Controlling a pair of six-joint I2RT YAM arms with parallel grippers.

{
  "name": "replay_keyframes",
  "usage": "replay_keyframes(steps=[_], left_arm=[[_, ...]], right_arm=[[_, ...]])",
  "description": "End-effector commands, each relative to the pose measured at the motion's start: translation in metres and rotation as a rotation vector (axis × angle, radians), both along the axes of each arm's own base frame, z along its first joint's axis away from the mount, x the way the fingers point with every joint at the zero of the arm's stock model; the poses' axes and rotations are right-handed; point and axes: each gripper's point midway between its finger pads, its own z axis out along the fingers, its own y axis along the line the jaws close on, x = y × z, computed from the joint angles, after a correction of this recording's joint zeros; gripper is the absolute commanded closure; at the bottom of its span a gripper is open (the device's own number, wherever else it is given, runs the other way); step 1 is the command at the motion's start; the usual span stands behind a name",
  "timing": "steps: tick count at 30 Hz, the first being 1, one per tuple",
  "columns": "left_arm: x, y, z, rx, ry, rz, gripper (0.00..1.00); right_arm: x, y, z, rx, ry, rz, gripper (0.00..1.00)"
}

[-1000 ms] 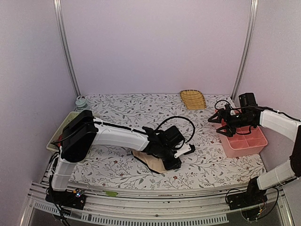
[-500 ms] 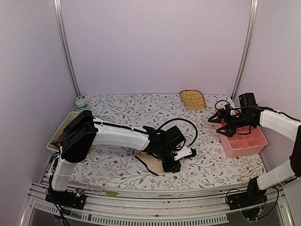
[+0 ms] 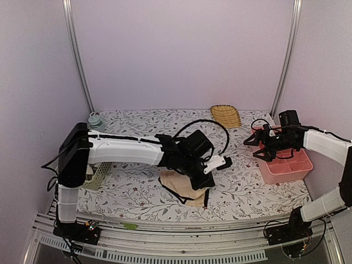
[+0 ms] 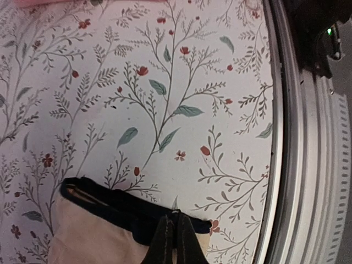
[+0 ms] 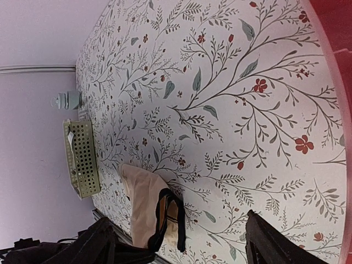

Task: Roll the underwear
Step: Pick up the underwear from the center of the board.

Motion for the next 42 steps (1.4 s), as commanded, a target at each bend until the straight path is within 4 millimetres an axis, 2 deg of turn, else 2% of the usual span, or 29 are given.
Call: replay_keyframes(steps=[1,4,7,10,13,19,21,24,28,31,36,38,42], left_arm=[[0.043,0.019,0.098,-0.257,0.005,0.114,1.00],[0.075,0.056,0.109,-0.318,0.012,0.204,1.00],[0.107,0.091,0.106,-0.336,0.018,0.303,1.00],[0.134,0.116,0.100,-0.343,0.021,0.377,1.00],[0.152,0.131,0.094,-0.351,0.034,0.416,1.00],[0.175,0.146,0.083,-0.350,0.055,0.465,1.00],[0.179,0.149,0.081,-0.348,0.057,0.471,1.00],[0.181,0.152,0.079,-0.347,0.061,0.476,1.00],[0.184,0.156,0.075,-0.340,0.065,0.483,1.00],[0.187,0.158,0.074,-0.340,0.063,0.485,1.00],[0.191,0.161,0.075,-0.344,0.061,0.487,1.00],[0.192,0.162,0.075,-0.343,0.057,0.491,1.00],[0.196,0.168,0.075,-0.347,0.062,0.499,1.00]], right_arm=[[-0.006,-0.001,-0.005,0.005,0.005,-0.004,0.20],[-0.011,0.004,-0.012,0.009,0.016,0.014,0.26],[-0.020,0.016,-0.022,0.006,0.039,0.057,0.30],[-0.032,0.038,-0.034,0.005,0.061,0.132,0.32],[-0.045,0.067,-0.048,-0.002,0.064,0.221,0.32],[-0.070,0.128,-0.060,0.036,0.025,0.410,0.26],[-0.076,0.140,-0.070,0.026,0.037,0.446,0.22],[-0.084,0.154,-0.082,0.040,0.061,0.497,0.21],[-0.099,0.176,-0.078,0.080,0.035,0.585,0.16],[-0.108,0.186,-0.070,0.108,0.009,0.625,0.07],[-0.109,0.192,-0.056,0.127,-0.044,0.642,0.06],[-0.106,0.190,-0.065,0.096,-0.026,0.635,0.06],[-0.104,0.190,-0.095,0.005,0.017,0.655,0.11]])
